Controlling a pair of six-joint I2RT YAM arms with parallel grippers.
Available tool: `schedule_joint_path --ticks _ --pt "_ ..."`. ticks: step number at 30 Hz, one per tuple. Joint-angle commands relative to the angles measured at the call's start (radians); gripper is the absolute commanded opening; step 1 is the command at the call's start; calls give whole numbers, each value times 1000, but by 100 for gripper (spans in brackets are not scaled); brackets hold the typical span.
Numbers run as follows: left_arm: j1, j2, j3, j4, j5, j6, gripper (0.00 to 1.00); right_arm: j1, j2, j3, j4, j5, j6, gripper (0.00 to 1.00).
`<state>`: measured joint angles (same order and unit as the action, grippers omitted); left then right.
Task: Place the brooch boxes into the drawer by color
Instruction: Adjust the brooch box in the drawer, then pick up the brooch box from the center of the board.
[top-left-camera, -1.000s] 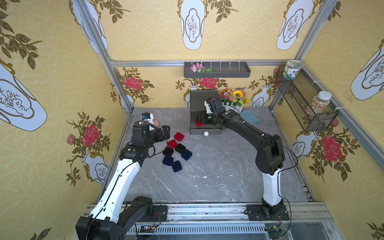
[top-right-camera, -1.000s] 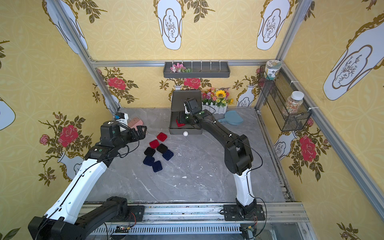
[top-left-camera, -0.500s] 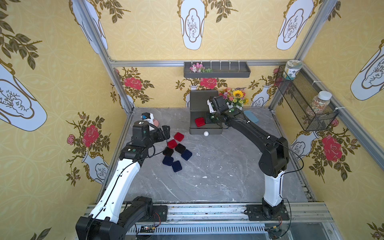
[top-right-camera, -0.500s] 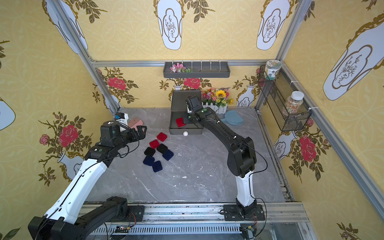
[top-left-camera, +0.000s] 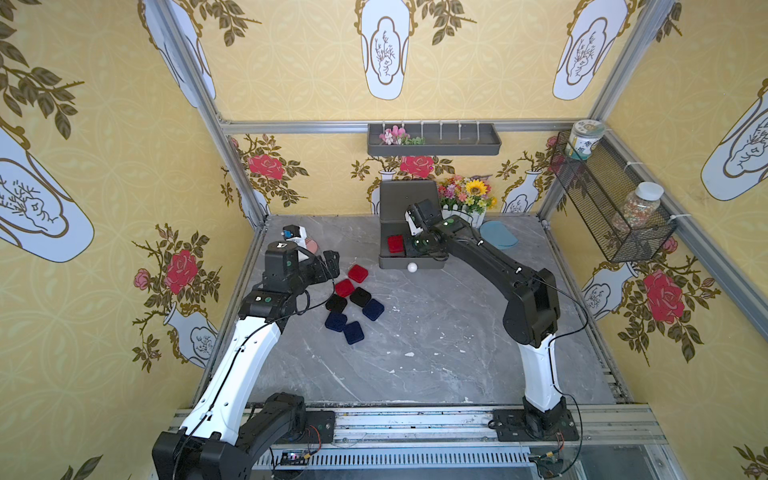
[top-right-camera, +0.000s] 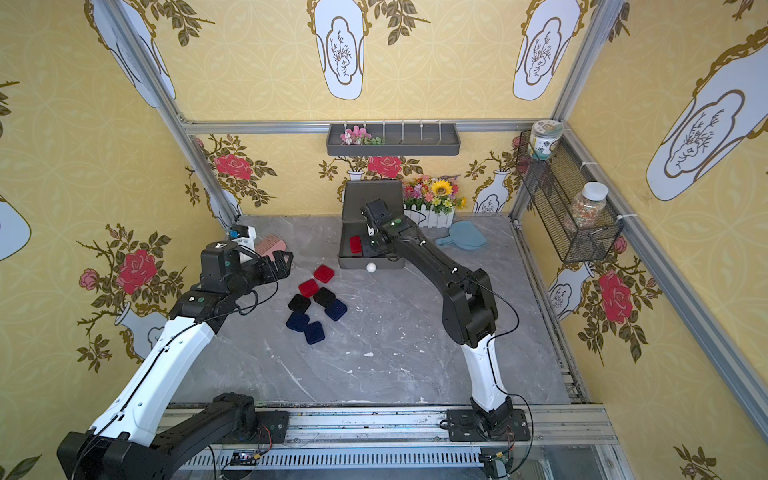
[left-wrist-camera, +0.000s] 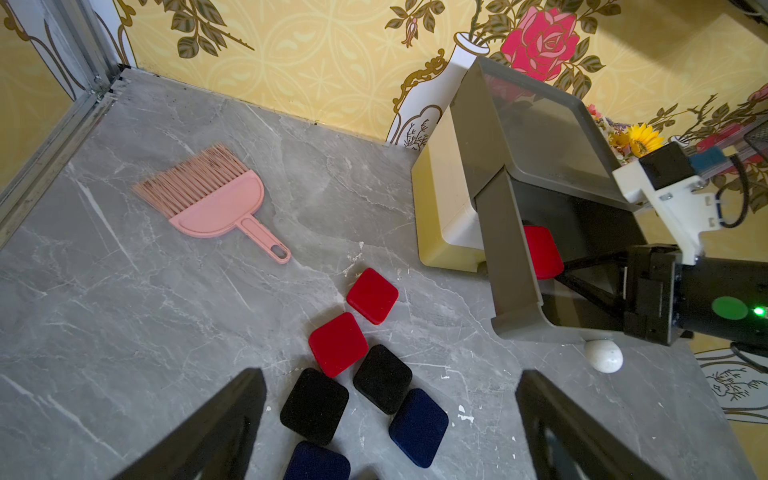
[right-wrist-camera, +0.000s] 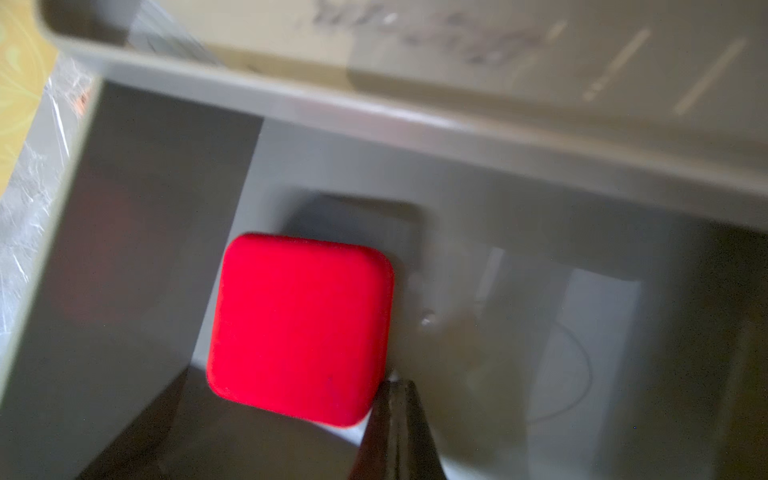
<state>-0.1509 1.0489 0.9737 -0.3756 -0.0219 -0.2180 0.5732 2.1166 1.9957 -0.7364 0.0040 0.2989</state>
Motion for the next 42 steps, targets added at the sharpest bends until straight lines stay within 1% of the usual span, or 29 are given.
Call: schedule_joint_path --ticks 1,7,13,18,19,20,22,25,26,28,31,35,39,42 --pt "2 2 2 -9 5 0 100 9 21 32 6 -4 -4 0" --pt "7 2 2 -11 5 1 100 11 60 104 4 -10 1 0" --pt "8 2 -2 -9 5 -5 100 3 67 119 10 -19 0 0" --pt "12 8 -5 -3 -1 -22 100 -15 17 84 14 -14 -7 0" --pt "13 13 -4 -3 -3 -26 100 -15 -3 75 14 -12 -11 2" --pt "13 22 -3 -6 -3 -30 100 -15 -22 67 12 -8 -15 6" --pt "14 47 1 -13 -3 -39 100 -13 -70 40 11 5 -15 25" --pt "14 113 13 -30 -36 -65 100 -7 -181 -57 49 43 -15 48" --pt "15 137 15 -31 -47 -72 100 -2 -222 -102 74 54 -10 53" --pt "17 179 22 -32 -64 -88 100 3 -308 -191 116 56 6 59" --pt "24 258 40 -35 -62 -113 100 7 -430 -326 160 55 33 64" --pt "27 393 86 -51 -45 -139 98 10 -558 -481 191 48 65 66" --pt "26 557 183 -116 2 -100 98 11 -643 -589 189 47 84 67" --pt "25 640 221 -131 26 -102 98 8 -696 -657 192 49 95 68"
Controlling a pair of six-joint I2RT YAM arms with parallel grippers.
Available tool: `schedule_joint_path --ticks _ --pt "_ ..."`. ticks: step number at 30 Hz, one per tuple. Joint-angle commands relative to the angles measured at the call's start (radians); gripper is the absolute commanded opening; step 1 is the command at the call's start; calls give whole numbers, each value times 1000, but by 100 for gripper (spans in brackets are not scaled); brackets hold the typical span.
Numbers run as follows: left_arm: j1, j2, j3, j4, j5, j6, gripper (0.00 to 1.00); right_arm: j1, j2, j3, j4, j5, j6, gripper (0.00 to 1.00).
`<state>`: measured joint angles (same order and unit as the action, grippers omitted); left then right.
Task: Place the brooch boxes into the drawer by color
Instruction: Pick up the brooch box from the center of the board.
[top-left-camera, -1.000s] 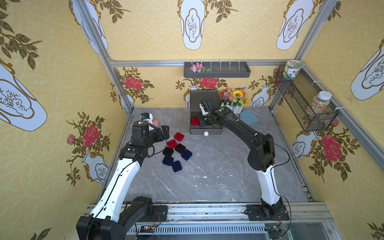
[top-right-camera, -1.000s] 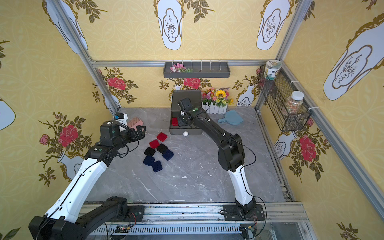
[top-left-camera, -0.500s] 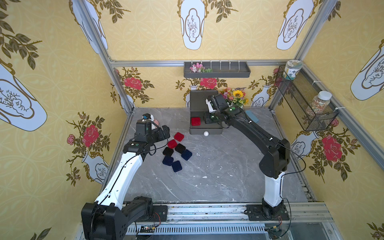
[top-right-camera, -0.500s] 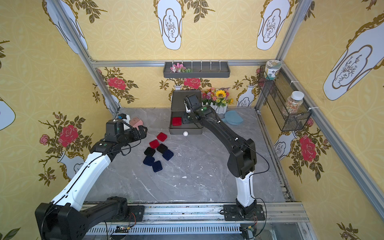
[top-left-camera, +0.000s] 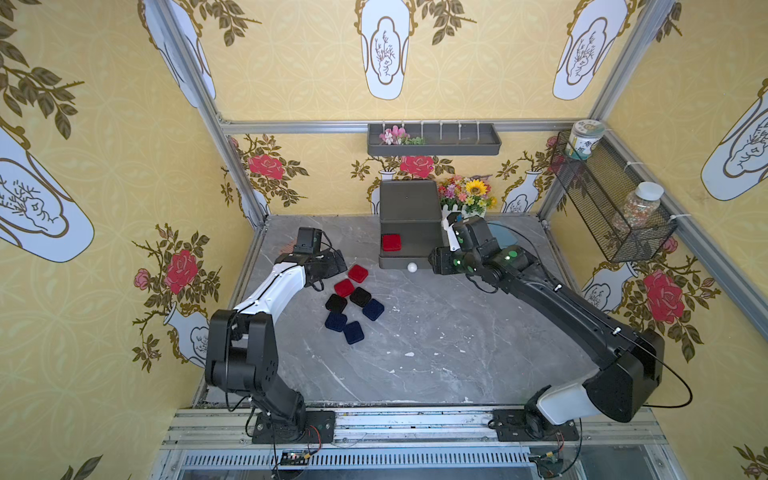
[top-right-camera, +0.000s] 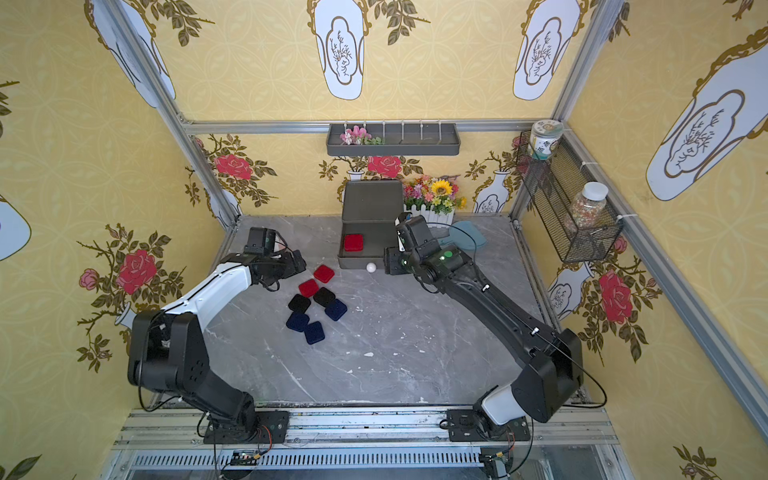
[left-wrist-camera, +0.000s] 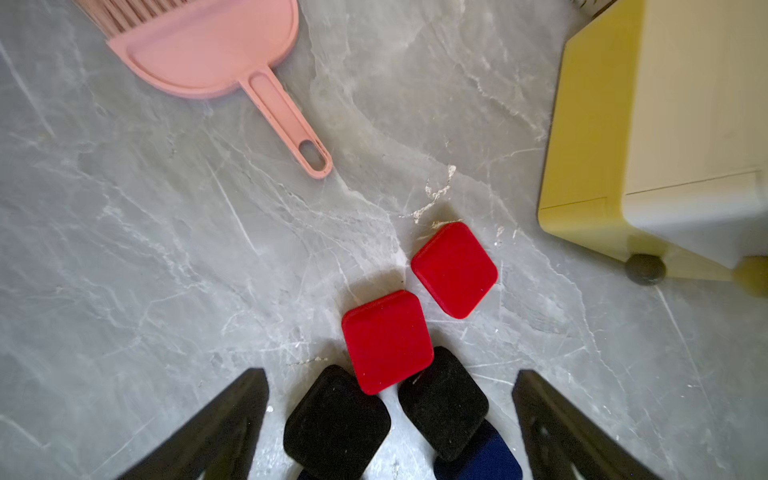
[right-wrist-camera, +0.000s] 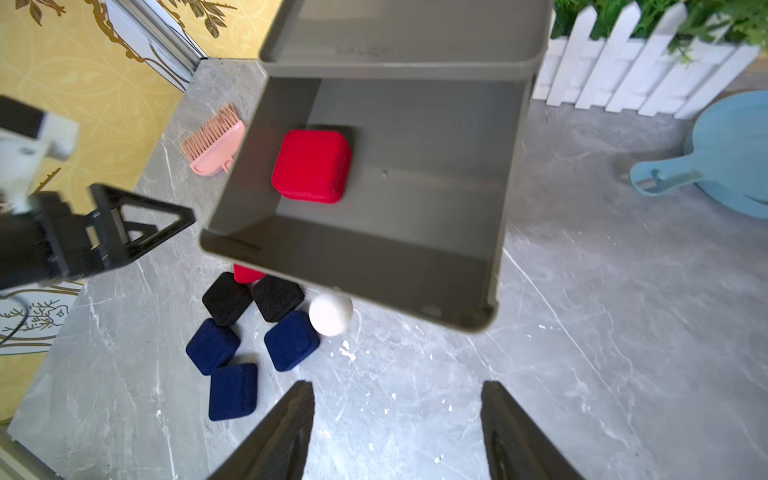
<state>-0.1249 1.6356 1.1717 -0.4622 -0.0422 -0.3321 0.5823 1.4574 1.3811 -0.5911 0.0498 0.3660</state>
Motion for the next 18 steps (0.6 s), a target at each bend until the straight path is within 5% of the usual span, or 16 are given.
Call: schedule_joint_path --ticks 1,18 --pt "-1 72 27 -45 55 7 98 -3 -48 -58 44 4 29 68" --pt "-54 274 103 -117 23 -30 93 -36 -122 -149 14 -1 36 69"
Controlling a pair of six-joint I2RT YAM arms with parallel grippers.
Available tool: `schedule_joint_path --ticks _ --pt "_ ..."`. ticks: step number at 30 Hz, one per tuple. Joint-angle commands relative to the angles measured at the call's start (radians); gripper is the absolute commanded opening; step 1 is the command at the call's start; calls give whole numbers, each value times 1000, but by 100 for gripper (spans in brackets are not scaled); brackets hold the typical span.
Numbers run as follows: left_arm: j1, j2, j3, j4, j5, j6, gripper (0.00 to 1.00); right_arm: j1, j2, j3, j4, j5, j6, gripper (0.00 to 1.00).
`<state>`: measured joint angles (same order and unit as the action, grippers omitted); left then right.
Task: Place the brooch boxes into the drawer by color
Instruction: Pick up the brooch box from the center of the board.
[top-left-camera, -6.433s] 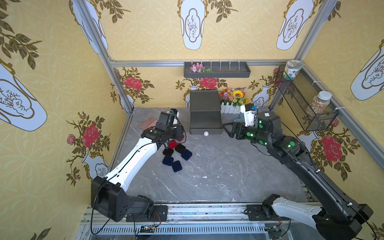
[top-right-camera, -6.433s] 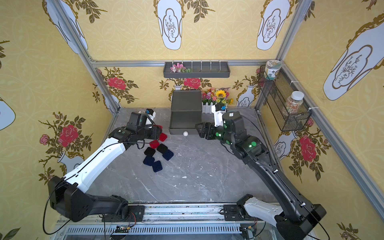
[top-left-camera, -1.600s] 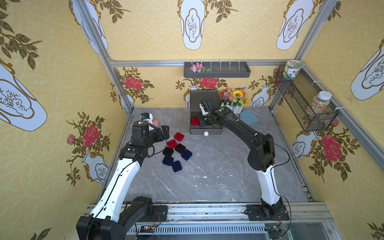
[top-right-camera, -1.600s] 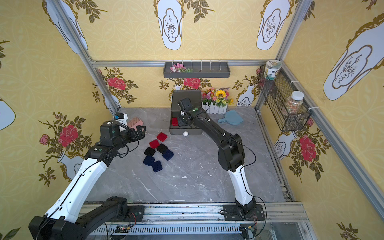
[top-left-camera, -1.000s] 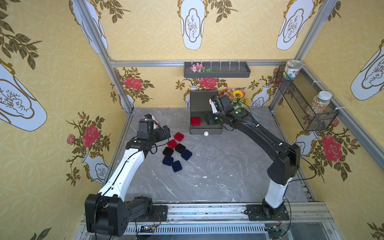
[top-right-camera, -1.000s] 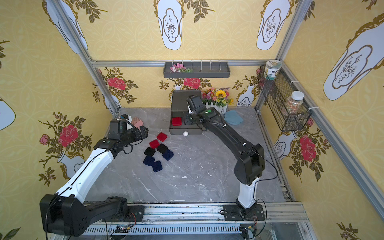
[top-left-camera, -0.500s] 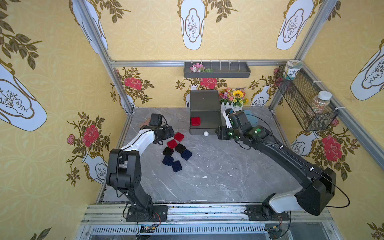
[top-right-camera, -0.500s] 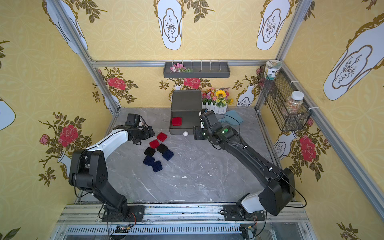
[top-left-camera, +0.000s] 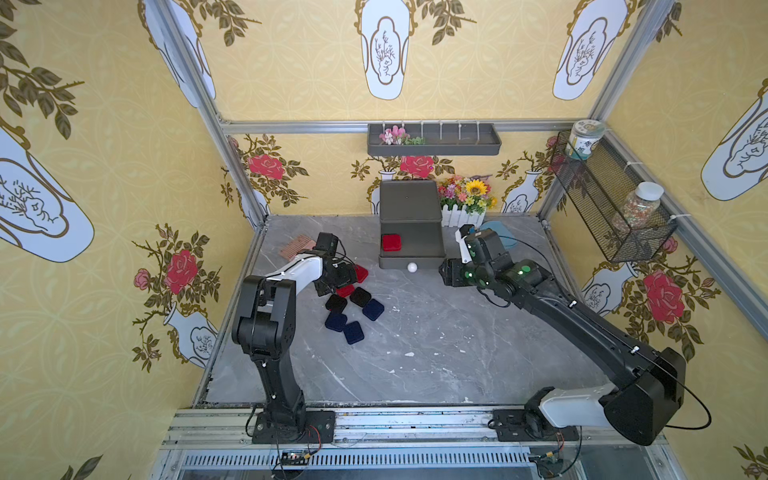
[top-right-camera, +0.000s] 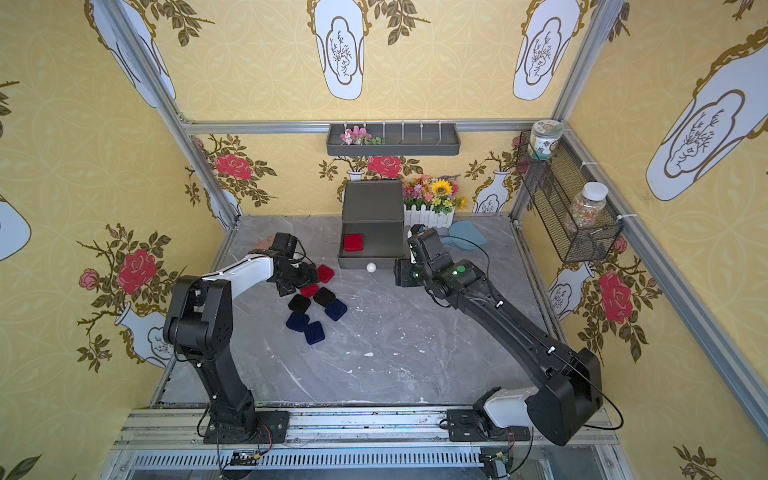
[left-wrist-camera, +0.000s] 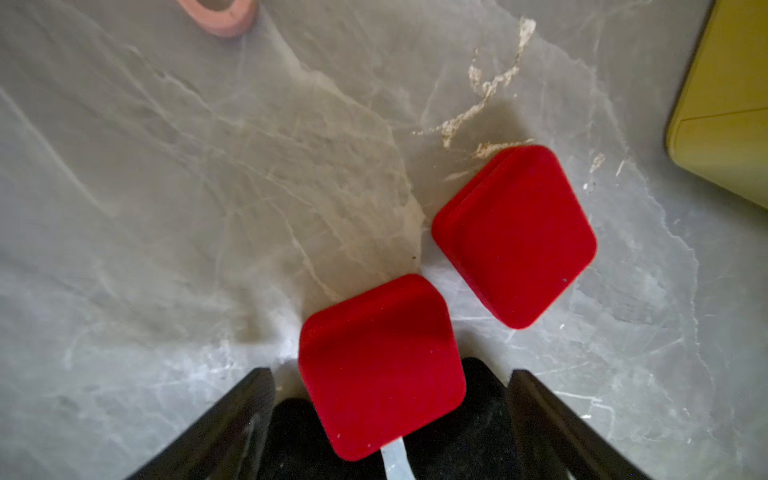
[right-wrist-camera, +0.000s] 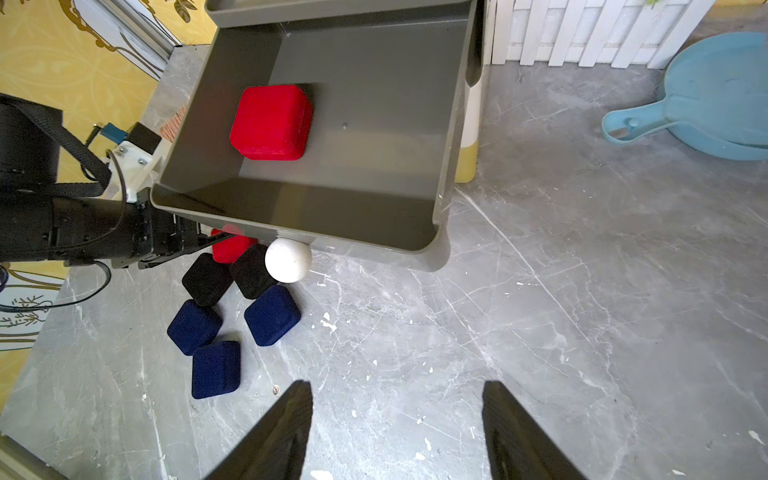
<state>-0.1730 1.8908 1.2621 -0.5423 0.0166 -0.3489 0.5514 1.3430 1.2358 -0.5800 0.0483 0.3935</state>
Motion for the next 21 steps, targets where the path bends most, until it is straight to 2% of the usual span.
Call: schedule_joint_path --ticks 1,6,21 --pt "-6 23 16 -41 -48 -15 92 -9 -9 -5 2 -1 8 69" --pt "-8 58 44 -63 -64 -15 90 -22 -11 -7 3 -14 4 70" --pt "-11 82 53 -93 -100 -8 70 -37 -25 -31 3 -33 11 70"
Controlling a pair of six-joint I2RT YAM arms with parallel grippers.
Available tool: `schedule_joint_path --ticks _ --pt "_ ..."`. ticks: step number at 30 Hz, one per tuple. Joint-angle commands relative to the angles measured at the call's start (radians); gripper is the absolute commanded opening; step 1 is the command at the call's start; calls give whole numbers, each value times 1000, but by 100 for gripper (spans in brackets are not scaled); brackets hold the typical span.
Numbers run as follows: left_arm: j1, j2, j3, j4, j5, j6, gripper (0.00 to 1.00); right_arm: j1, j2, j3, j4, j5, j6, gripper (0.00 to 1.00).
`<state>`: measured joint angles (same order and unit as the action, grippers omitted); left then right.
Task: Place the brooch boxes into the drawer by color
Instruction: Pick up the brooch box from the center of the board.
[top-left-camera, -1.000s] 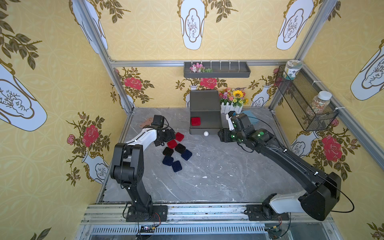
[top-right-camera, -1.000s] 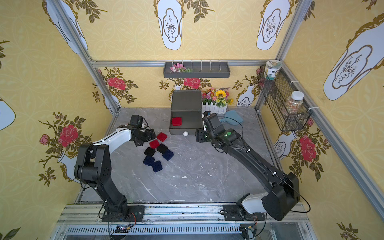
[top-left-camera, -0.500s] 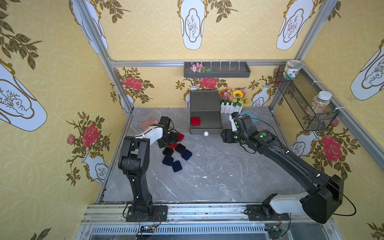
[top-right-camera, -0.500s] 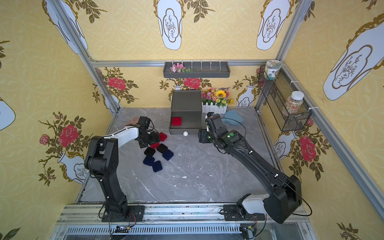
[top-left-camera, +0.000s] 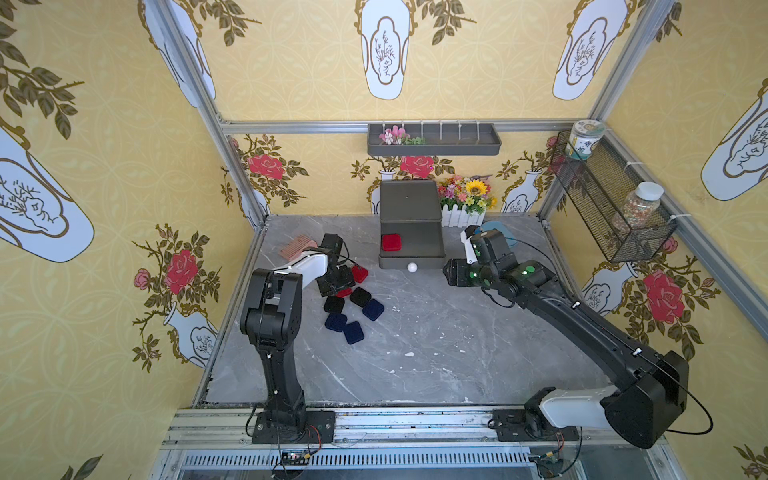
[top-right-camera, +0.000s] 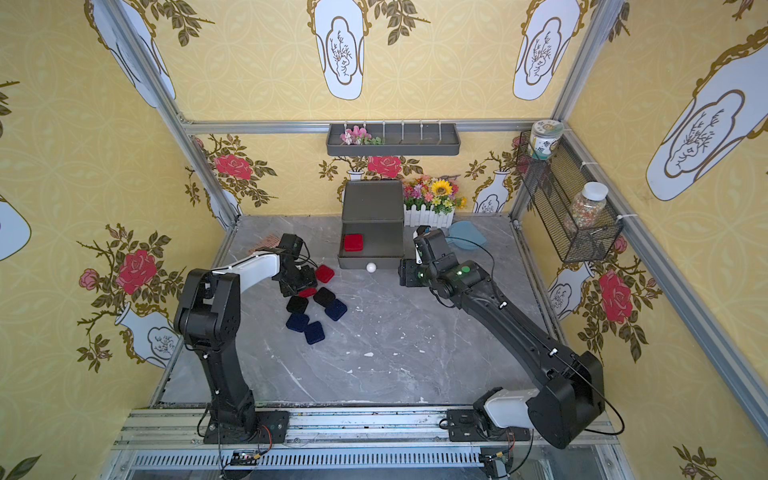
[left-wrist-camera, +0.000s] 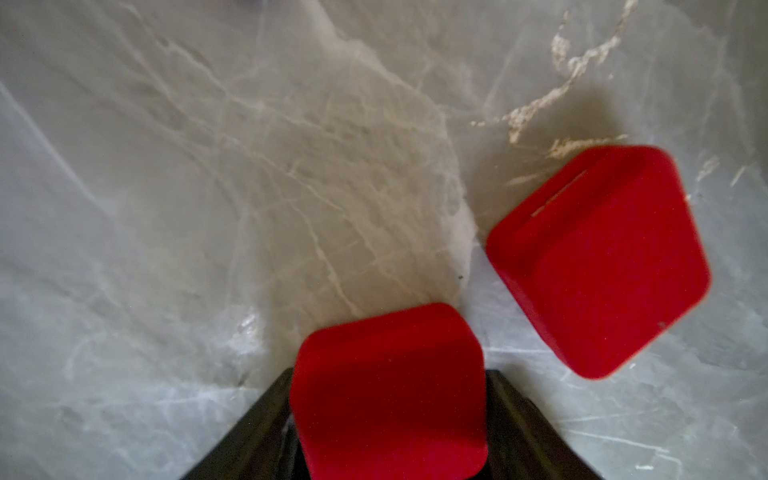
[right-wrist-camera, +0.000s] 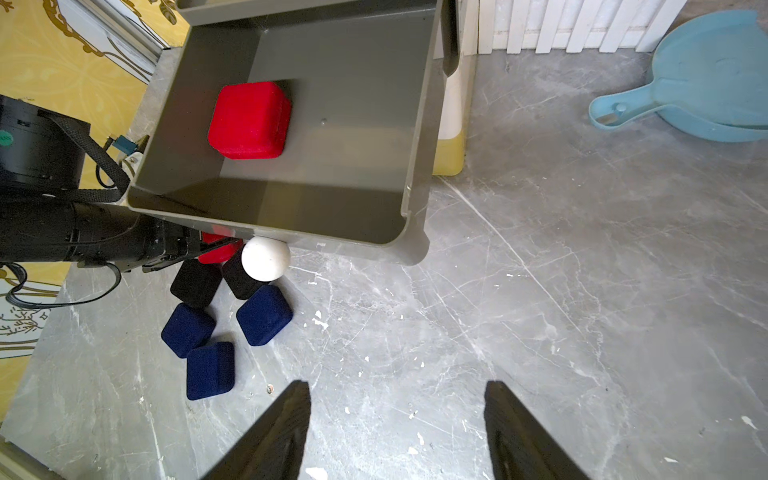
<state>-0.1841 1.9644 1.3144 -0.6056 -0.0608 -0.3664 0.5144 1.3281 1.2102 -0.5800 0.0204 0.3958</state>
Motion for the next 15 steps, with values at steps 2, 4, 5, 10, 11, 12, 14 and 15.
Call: schedule_joint_path --ticks 2,4,5,10,11,12,14,15 --pt "-1 -1 -1 -29 -31 9 67 -1 -16 -8 3 -4 11 70" --pt "-2 -18 -6 -24 -38 10 66 -1 -21 -8 2 -5 14 70" --pt "-2 -27 -7 -22 -45 12 65 -1 -24 -9 4 -5 15 70" --pt "-2 -88 -10 -25 -58 30 63 0 -41 -9 3 -13 22 70" --pt "-3 -102 -10 -28 -57 36 62 0 -44 -6 2 -14 24 70" --pt "-3 -120 -10 -30 -60 40 62 0 -48 -7 2 -18 25 70" --pt "-6 -160 -10 -36 -69 51 62 -1 -60 -6 3 -26 31 70" --pt "-13 -185 -12 -36 -74 59 62 0 -65 -5 4 -34 35 70"
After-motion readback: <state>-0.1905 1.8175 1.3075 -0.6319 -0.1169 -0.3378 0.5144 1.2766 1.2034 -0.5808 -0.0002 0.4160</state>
